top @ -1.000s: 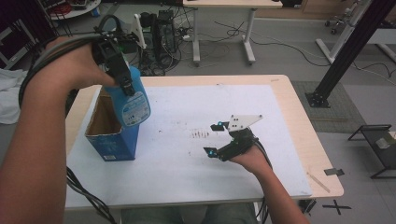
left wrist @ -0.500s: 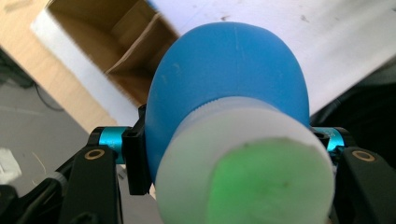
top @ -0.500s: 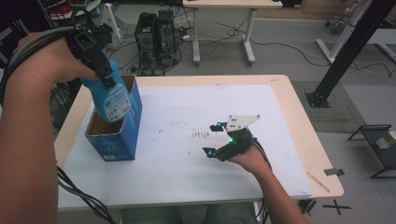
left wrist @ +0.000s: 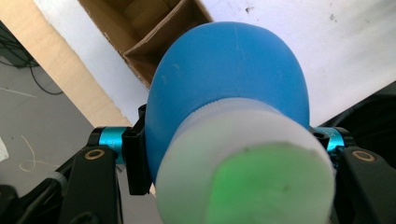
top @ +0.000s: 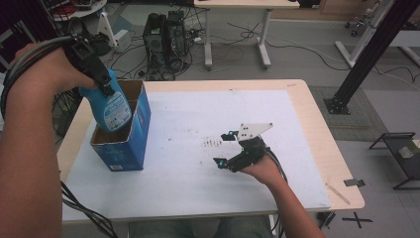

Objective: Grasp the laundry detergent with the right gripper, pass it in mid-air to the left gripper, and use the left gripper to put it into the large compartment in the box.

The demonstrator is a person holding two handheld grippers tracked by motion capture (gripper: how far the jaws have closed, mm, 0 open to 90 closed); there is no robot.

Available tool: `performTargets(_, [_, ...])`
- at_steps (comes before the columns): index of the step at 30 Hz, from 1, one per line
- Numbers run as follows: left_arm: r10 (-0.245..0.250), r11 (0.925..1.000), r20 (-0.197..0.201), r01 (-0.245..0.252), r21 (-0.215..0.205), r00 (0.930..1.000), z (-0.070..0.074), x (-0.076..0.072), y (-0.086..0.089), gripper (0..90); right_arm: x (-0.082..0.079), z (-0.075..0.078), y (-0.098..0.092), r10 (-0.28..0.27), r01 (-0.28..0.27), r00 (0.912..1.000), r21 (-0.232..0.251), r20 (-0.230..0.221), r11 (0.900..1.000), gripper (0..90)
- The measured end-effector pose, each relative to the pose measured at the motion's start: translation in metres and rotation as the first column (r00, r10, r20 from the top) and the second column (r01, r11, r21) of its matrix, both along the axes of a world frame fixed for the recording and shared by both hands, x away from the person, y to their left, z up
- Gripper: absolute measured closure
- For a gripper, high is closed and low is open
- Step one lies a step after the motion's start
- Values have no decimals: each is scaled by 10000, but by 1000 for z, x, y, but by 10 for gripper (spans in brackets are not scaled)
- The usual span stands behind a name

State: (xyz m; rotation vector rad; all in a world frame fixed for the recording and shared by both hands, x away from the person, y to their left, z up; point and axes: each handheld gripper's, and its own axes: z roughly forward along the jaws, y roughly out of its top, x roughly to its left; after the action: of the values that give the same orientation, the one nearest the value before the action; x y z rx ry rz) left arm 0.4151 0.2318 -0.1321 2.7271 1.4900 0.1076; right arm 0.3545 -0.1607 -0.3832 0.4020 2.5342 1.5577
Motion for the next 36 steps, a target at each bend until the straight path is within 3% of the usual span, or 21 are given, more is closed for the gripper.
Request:
performTargets(2, [-243,9995,-180,246,177,9995,-5,4,3,378,-1,-1,1,-40,40,9999,33,-143,10000,131])
performTargets(3, [-13,10000,-144,13,-1,9999,-11,4,3,378,0,-1,1,-34,34,10000,64,-33,10000,131])
performTargets(4, [-204,9997,-311,207,86,9993,-14,7,5,378,0,-2,1,-16,16,10000,71,-40,10000,131])
performTargets(6, [-41,10000,-290,40,-42,9996,-24,9,7,378,0,-2,1,-25,25,10000,7,-55,10000,131])
performTargets(8, [-227,9997,-496,227,-15,9985,-32,13,10,378,-1,-2,1,-23,23,10000,-20,-91,10000,131])
performTargets(15, [-212,9994,-624,195,-275,9978,-72,19,10,378,0,-4,2,-8,8,9999,-22,-132,10000,131])
performTargets(16, [-421,9990,-781,409,-171,9961,-77,21,11,378,1,-4,2,2,-2,9999,-23,-111,10000,131])
performTargets(17, [-266,9990,-846,236,-374,9961,-83,21,10,378,1,-3,2,34,-36,9999,-129,-112,9999,131])
performTargets(20, [-769,9970,-1176,764,-86,9901,-97,26,12,378,1,-4,2,59,-60,10000,-129,-54,9999,131])
performTargets(26, [-1023,9947,-1302,1013,-148,9862,-119,29,14,378,0,-3,2,20,-21,9999,-60,-104,10000,131])
performTargets(27, [-859,9962,-1133,836,-248,9898,-122,27,13,378,0,-3,1,22,-23,9999,-96,-121,10000,131])
performTargets(29, [-1189,9929,-1226,1185,-105,9853,-126,29,14,378,0,-3,1,33,-34,9999,-90,-127,10000,132])
performTargets(30, [-1174,9931,-1151,1172,-84,9864,-129,29,13,378,0,-3,1,24,-25,9999,-98,-107,9999,131])
performTargets(32, [-1473,9889,-1379,1485,-18,9794,-134,30,13,378,0,-4,2,16,-17,10000,-67,-77,10000,132])
performTargets(34, [-1529,9882,-1249,1531,-78,9803,-140,30,11,378,0,-4,2,5,-6,10000,-55,-70,10000,131])
performTargets(35, [-1798,9833,-1426,1820,24,9733,-141,31,12,378,0,-4,2,-4,4,10000,-56,-53,10000,131])
performTargets(36, [-1590,9871,-1185,1602,8,9801,-144,30,10,378,-1,-5,3,1,-1,10000,-45,-77,10000,131])
